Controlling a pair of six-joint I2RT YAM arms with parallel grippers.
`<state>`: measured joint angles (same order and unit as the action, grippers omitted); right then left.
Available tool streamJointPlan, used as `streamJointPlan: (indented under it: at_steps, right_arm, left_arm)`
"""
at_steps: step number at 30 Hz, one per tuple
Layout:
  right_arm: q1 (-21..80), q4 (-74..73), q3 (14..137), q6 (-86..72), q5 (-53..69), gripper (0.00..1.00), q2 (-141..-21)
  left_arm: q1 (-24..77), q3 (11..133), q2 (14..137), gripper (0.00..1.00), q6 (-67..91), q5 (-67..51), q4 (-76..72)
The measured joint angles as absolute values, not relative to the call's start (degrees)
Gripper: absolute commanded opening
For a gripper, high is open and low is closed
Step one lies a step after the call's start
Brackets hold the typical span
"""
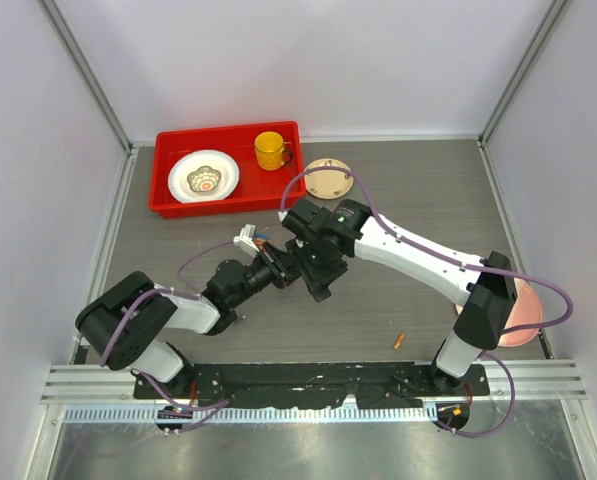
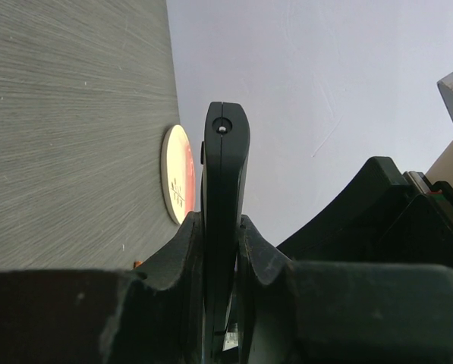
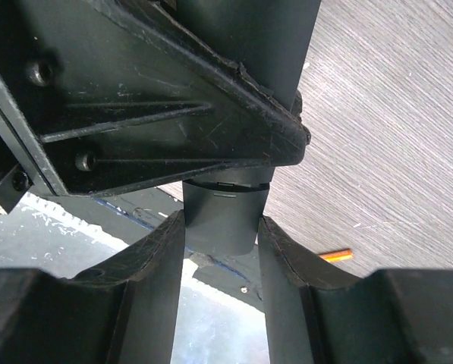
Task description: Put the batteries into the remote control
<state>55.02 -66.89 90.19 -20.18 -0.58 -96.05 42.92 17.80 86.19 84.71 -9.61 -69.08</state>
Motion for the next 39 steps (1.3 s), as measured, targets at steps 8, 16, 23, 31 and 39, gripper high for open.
streamJointPlan:
  at_steps: [8, 16, 23, 31, 39]
  right_arm:
    - [54.08, -67.31, 90.15, -19.79, 1.06, 0.01, -96.05]
    - [52.77, -68.05, 90.15, -19.11, 3.05, 0.01, -96.05]
    - [52.38, -68.99, 90.28, -18.81, 3.90, 0.01, -96.05]
    - [52.12, -70.02, 91.18, -18.72, 3.77, 0.01, -96.23]
    - [51.55, -71.33, 92.49, -18.74, 3.84, 0.01, -96.95]
  left_arm:
    - [43.57, 17.80, 85.71, 0.00, 83.72, -9.41, -68.71]
    - [44.53, 17.85, 85.69, 0.00, 83.50, -8.62, -68.73]
    - [45.28, 18.04, 85.69, 0.00, 83.26, -8.47, -68.71]
    - [45.78, 18.59, 85.69, 0.00, 82.89, -8.05, -68.69]
    - [46.46, 19.03, 85.76, 0.00, 82.28, -7.29, -68.71]
